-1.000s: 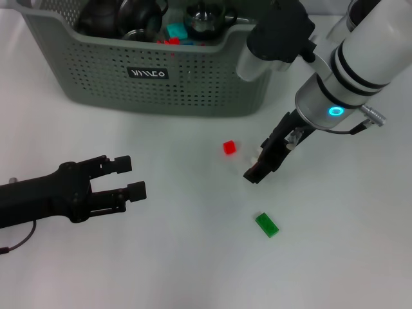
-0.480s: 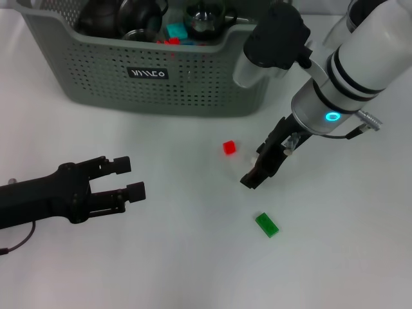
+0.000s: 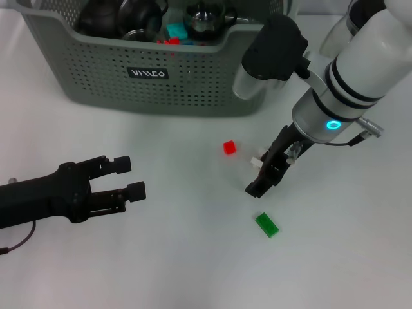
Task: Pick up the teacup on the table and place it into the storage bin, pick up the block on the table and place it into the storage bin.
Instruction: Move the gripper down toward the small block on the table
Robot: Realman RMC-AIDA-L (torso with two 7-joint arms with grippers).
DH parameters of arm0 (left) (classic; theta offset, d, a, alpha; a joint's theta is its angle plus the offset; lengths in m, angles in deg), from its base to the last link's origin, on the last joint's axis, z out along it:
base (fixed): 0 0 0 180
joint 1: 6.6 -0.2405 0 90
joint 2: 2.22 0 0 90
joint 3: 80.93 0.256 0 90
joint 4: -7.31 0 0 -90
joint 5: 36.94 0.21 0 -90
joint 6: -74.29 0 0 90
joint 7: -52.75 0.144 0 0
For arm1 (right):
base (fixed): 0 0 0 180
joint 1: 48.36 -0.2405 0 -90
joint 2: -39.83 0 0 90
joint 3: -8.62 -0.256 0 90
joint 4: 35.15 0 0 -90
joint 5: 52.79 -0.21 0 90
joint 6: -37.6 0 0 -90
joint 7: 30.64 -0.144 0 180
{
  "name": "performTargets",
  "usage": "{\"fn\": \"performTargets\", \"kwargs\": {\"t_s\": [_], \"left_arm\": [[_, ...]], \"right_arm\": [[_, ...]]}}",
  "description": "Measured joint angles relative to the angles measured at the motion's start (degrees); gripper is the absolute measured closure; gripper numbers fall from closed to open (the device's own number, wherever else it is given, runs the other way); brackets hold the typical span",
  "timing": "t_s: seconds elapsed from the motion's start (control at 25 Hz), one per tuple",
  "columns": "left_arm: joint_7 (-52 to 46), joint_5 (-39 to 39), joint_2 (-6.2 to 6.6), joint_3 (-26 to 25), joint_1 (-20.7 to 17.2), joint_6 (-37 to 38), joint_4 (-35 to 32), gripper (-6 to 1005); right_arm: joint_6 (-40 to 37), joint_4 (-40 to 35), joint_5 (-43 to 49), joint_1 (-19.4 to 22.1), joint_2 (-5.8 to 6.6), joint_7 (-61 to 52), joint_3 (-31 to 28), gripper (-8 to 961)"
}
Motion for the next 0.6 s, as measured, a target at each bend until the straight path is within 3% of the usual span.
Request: {"fn": "performTargets", "kwargs": {"t_s": [0.4,0.6], "left_arm": [[0.0,0.0,0.00,0.0,-0.2,0.0,0.0,179],[0.0,0.0,-0.08,0.0,-0.3,-0.1,0.2,180]], "right_arm": [[-6.3,-0.8,-0.8,0.7,0.31,0.5,-0.9,163],[-5.0,-1.8,-0.8,1.3,0.50,0.5,-3.8,164]]}}
